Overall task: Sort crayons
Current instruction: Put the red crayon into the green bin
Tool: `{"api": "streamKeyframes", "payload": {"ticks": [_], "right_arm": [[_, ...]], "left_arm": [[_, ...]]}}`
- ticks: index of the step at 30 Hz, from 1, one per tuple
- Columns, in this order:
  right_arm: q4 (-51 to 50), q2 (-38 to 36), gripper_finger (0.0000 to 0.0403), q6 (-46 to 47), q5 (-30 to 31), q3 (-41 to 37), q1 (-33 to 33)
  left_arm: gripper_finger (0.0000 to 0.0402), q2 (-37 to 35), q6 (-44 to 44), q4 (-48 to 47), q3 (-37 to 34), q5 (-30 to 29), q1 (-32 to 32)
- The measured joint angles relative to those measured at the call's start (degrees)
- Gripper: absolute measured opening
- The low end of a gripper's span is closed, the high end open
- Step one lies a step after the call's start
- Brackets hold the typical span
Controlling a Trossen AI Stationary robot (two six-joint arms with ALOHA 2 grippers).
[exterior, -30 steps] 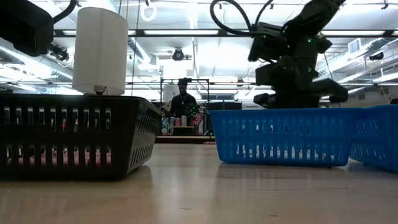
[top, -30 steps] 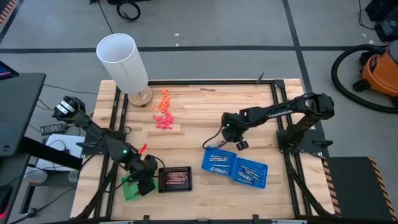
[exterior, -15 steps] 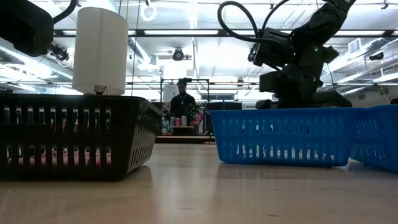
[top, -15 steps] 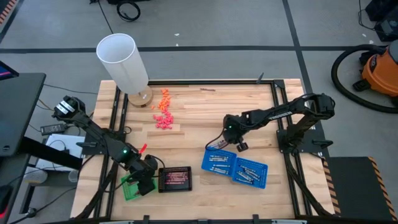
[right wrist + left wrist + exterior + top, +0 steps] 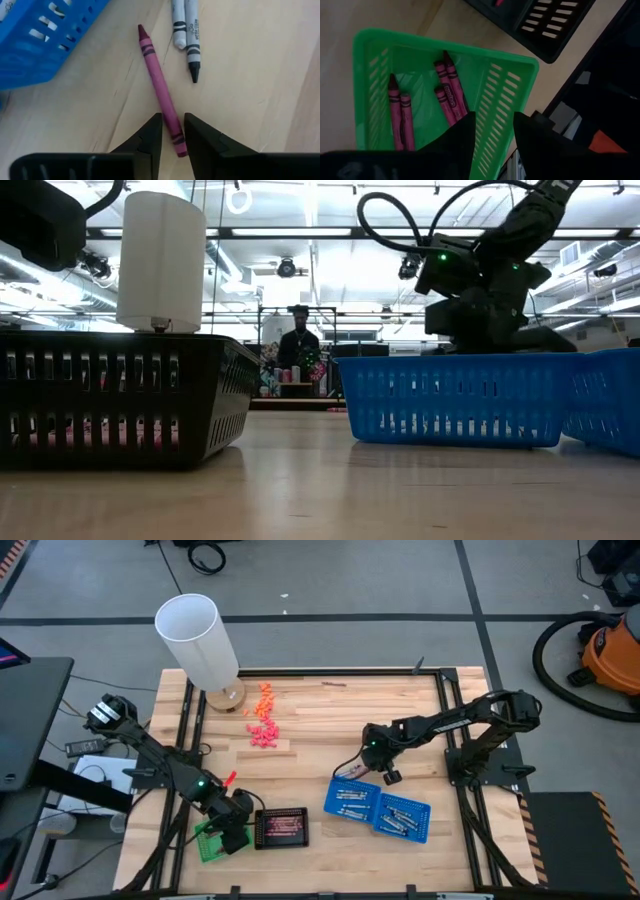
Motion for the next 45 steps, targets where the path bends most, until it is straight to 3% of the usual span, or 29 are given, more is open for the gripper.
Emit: {"api": "streamKeyframes", "payload": {"ticks": [10,13,16,25,31,39,45], "right_arm": [[-0.30,0.17,0.0022,4.76,-0.24,1.14,0.02],[-3.95,0.22,0.0018,5.23,1.05,3.69,0.11],[-9.16,0.18,0.0027,5.23,1.50,7.64,0.06],[-18.45,0.15,0.0034,8.51,1.89,19.91,0.11],[-15.77,0.07,0.0034,13.91,-1.13,26.95,0.83],[-1.81,0.04,0.0034,23.89,-5.50,31.62,3.51],[6.01,0.04,0.0035,25.75,-7.32,31.66,5.57]], "left_arm": [[0.0142,-0.66,0.49,0.02,0.00,0.39,0.00],[0.0142,-2.51,1.95,-0.09,0.03,-1.32,0.00],[0.0142,-4.72,5.85,-0.31,2.18,-7.44,-0.06],[0.0142,-7.45,20.74,0.18,7.15,-36.18,2.05],[0.0142,-6.77,23.41,1.54,7.13,-46.74,6.38],[0.0142,-6.47,39.04,15.19,7.13,-53.20,10.58],[0.0142,-6.49,41.18,20.38,7.13,-53.27,13.91]]}}
